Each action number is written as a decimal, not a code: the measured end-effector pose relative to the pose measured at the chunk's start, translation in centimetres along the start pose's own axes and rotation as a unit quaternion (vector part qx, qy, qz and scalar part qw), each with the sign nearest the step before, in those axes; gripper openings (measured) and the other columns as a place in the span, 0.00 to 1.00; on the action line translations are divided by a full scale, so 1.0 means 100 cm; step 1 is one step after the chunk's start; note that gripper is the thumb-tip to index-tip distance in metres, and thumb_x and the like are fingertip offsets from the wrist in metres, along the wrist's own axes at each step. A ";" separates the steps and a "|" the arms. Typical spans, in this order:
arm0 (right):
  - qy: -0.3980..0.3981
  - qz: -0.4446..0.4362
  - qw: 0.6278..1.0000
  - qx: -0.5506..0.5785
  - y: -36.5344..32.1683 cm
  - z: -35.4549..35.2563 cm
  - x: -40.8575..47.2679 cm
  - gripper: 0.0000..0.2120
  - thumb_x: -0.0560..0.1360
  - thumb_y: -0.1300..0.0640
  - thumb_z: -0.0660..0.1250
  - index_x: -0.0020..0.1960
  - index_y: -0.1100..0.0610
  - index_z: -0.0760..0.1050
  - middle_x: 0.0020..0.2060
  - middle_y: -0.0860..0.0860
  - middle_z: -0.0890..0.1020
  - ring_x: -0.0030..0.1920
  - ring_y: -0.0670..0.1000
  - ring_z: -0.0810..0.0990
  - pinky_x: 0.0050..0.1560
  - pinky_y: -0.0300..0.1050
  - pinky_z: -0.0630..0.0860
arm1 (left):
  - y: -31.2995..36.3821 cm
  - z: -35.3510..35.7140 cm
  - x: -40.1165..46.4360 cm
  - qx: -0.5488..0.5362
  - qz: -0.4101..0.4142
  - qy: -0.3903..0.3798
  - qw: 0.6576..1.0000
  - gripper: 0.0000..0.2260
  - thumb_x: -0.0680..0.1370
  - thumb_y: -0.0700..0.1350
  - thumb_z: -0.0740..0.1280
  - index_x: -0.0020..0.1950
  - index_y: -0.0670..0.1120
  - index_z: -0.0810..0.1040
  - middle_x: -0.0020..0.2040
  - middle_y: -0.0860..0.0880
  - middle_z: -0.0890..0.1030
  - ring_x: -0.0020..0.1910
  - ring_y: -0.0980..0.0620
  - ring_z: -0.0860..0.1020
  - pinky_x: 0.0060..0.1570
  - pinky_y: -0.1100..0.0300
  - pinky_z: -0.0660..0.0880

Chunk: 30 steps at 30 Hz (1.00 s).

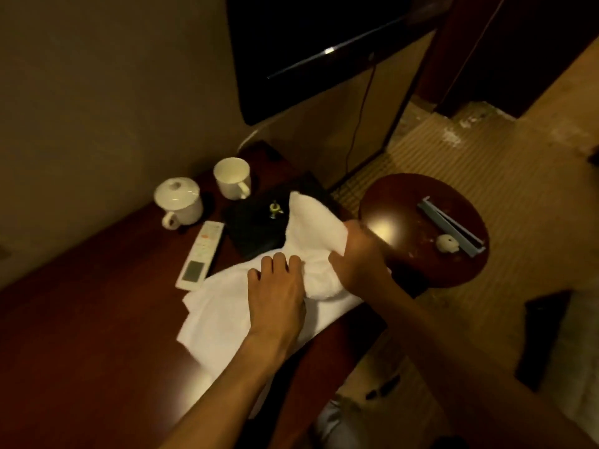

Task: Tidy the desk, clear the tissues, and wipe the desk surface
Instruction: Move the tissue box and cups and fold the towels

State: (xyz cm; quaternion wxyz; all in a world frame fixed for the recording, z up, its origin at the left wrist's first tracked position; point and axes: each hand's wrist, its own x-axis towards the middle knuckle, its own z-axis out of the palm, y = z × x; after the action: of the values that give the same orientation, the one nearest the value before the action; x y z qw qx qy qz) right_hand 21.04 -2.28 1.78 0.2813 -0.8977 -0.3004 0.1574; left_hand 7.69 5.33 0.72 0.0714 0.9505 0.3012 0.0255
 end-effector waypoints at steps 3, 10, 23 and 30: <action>-0.078 0.028 0.996 -0.025 0.049 0.005 0.020 0.19 0.75 0.52 0.66 0.59 0.64 0.71 0.49 0.58 0.78 0.51 0.56 0.78 0.53 0.51 0.74 | 0.024 0.029 0.021 0.003 0.005 -0.071 0.997 0.20 0.73 0.44 0.63 0.64 0.46 0.67 0.60 0.44 0.71 0.60 0.43 0.68 0.54 0.51 0.64; -0.063 0.111 0.972 -0.199 0.116 -0.020 0.030 0.19 0.77 0.51 0.61 0.63 0.61 0.69 0.63 0.61 0.72 0.65 0.64 0.67 0.60 0.59 0.68 | 0.037 0.076 0.040 0.024 0.021 -0.105 0.994 0.24 0.58 0.51 0.75 0.49 0.42 0.76 0.43 0.41 0.77 0.40 0.39 0.75 0.38 0.51 0.68; -0.086 0.143 0.957 -0.238 0.165 0.012 0.000 0.24 0.73 0.51 0.67 0.67 0.54 0.65 0.68 0.59 0.66 0.67 0.64 0.63 0.61 0.64 0.67 | 0.097 0.086 0.058 -0.121 0.207 -0.082 0.967 0.27 0.73 0.59 0.65 0.68 0.48 0.66 0.61 0.45 0.72 0.57 0.44 0.71 0.53 0.52 0.68; -0.023 0.100 0.987 -0.123 0.186 0.001 0.000 0.12 0.73 0.58 0.65 0.56 0.57 0.73 0.59 0.57 0.73 0.60 0.60 0.70 0.54 0.55 0.72 | 0.108 0.101 0.065 -0.095 0.215 -0.099 0.967 0.26 0.73 0.57 0.66 0.68 0.49 0.66 0.64 0.45 0.69 0.60 0.45 0.68 0.54 0.53 0.67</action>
State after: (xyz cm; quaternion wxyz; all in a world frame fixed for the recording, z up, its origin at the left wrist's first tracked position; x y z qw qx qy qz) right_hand 29.41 -14.53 -9.40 0.1450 -0.9470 -0.2326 0.1675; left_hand 20.03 -0.85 -7.62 0.1843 0.9794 0.0777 -0.0258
